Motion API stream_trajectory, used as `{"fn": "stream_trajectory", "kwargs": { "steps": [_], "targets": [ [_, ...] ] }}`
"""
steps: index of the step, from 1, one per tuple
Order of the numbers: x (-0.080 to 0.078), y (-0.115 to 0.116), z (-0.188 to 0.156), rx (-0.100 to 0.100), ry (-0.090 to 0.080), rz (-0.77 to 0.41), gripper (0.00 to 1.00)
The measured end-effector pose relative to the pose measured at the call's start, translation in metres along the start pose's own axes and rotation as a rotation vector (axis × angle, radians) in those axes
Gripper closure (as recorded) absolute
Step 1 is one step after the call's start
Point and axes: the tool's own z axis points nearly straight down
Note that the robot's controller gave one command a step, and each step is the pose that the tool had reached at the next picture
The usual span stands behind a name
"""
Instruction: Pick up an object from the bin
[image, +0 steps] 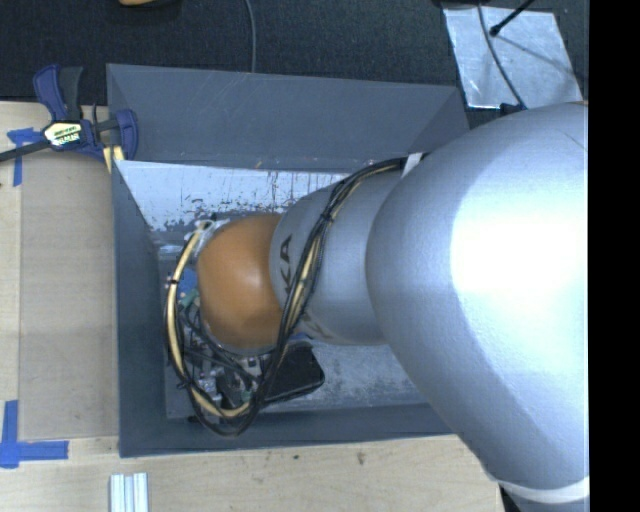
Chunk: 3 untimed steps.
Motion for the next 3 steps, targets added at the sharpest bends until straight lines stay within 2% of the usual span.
{"fn": "stream_trajectory", "kwargs": {
  "steps": [1,2,3],
  "targets": [
    [-0.030,-0.054,-0.001,-0.001,-0.004,0.240,0.00],
    [-0.030,-0.053,0.000,-0.001,-0.003,0.238,1.00],
    [-0.032,-0.053,-0.065,-0.001,-0.007,0.237,1.00]
  ]
}}
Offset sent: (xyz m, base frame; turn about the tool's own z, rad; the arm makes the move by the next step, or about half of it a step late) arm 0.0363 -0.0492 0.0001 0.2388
